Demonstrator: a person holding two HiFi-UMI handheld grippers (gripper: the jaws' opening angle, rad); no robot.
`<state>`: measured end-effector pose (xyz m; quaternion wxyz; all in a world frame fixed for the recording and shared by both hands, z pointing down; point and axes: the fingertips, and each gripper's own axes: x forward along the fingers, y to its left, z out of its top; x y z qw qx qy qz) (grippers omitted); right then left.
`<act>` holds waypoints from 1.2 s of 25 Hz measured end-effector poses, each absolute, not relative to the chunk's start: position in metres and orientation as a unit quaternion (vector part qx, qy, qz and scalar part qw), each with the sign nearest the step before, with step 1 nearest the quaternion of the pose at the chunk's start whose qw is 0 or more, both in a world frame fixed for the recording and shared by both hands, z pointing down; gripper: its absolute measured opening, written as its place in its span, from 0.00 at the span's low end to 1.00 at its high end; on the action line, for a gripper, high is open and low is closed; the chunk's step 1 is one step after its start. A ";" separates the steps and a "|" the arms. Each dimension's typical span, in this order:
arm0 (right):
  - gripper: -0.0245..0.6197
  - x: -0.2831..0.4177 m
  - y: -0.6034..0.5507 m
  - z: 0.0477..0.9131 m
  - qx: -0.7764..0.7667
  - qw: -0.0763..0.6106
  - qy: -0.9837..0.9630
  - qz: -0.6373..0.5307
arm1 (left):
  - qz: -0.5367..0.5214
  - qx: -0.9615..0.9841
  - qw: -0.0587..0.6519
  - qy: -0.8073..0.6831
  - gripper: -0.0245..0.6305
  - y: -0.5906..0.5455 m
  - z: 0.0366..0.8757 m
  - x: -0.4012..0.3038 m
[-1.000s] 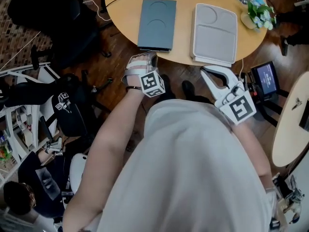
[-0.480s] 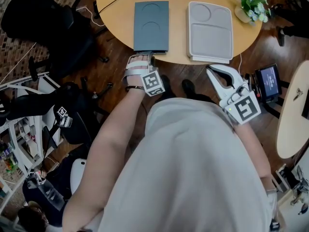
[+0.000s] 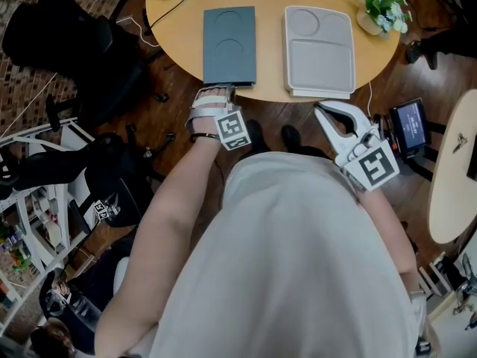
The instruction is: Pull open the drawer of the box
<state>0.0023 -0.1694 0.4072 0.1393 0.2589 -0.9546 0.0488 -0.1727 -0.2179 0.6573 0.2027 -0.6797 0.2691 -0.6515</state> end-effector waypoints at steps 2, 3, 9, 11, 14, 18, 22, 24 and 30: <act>0.05 0.002 -0.169 0.406 0.254 0.137 -0.956 0.048 | -0.653 -0.680 0.202 0.266 0.11 -0.215 0.657 -0.173; 0.05 0.002 -0.169 0.405 0.252 0.135 -0.957 0.046 | -0.653 -0.680 0.202 0.264 0.11 -0.213 0.656 -0.173; 0.05 0.010 -0.163 0.408 0.244 0.129 -0.960 0.048 | -0.658 -0.680 0.189 0.263 0.11 -0.189 0.658 -0.170; 0.05 0.013 -0.160 0.412 0.240 0.128 -0.961 0.051 | -0.660 -0.679 0.181 0.265 0.11 -0.181 0.659 -0.169; 0.05 0.016 -0.156 0.414 0.232 0.128 -0.963 0.049 | -0.665 -0.678 0.169 0.264 0.11 -0.165 0.659 -0.168; 0.05 0.020 -0.150 0.417 0.216 0.135 -0.966 0.047 | -0.667 -0.680 0.155 0.261 0.11 -0.141 0.658 -0.168; 0.05 0.026 -0.144 0.419 0.199 0.126 -0.971 0.051 | -0.673 -0.679 0.142 0.257 0.11 -0.119 0.658 -0.166; 0.05 0.029 -0.139 0.420 0.187 0.122 -0.973 0.051 | -0.676 -0.678 0.134 0.257 0.11 -0.108 0.660 -0.163; 0.05 0.039 -0.123 0.421 0.150 0.116 -0.981 0.046 | -0.678 -0.676 0.116 0.265 0.11 -0.083 0.662 -0.160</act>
